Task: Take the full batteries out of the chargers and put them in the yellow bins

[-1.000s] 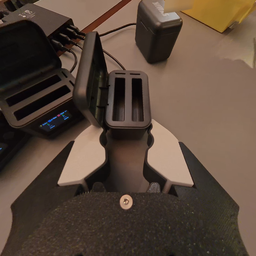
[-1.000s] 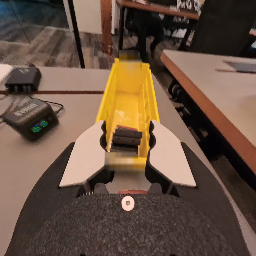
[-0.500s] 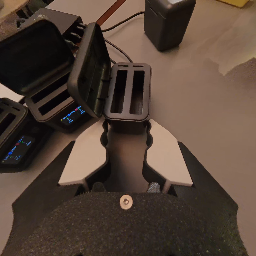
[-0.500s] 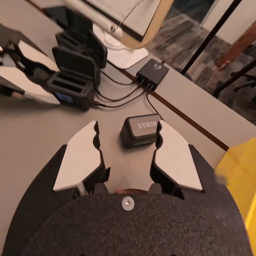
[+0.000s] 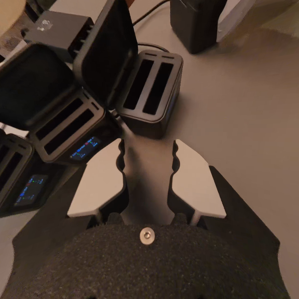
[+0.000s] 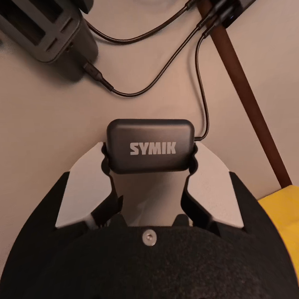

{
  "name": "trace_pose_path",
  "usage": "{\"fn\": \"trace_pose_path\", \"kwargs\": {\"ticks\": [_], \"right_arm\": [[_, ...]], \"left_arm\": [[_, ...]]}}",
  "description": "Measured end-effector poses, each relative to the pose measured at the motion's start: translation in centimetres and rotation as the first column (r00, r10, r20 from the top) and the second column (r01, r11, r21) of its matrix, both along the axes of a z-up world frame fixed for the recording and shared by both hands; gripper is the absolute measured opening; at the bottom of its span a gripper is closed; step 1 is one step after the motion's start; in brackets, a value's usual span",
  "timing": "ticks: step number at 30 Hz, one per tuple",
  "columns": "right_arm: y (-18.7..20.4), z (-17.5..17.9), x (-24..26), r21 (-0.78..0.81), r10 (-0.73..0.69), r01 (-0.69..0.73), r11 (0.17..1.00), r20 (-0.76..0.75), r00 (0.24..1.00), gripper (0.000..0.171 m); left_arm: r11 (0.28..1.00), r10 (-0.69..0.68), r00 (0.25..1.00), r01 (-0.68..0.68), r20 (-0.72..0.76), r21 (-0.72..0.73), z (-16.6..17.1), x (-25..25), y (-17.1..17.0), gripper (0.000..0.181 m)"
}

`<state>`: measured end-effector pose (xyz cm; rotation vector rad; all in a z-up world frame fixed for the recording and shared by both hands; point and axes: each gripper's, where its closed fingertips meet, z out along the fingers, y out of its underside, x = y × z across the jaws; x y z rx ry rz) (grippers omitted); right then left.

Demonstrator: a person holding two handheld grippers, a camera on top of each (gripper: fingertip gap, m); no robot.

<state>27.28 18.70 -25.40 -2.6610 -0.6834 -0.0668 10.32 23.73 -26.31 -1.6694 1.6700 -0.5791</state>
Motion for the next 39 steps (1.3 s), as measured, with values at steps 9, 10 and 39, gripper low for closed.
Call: {"fn": "trace_pose_path", "kwargs": {"ticks": [9,10,39], "right_arm": [[-2.9,-0.1,-2.4,-0.009,-0.074,0.074,0.997,-0.006,0.997,0.097],[-3.3,-0.1,-3.1,-0.012,-0.088,0.087,0.996,-0.020,0.996,0.097],[-0.5,4.1,-11.8,-0.036,-0.210,0.369,0.929,-0.871,0.445,0.084]], "left_arm": [[0.998,-0.034,0.991,0.039,0.127,-0.040,3.4,-1.9,-1.4,0.055],[0.998,-0.044,0.990,0.049,0.134,-0.034,3.7,-1.9,-1.8,0.054],[0.994,0.104,0.985,-0.101,0.138,-0.029,1.0,4.4,-6.5,0.064]]}}
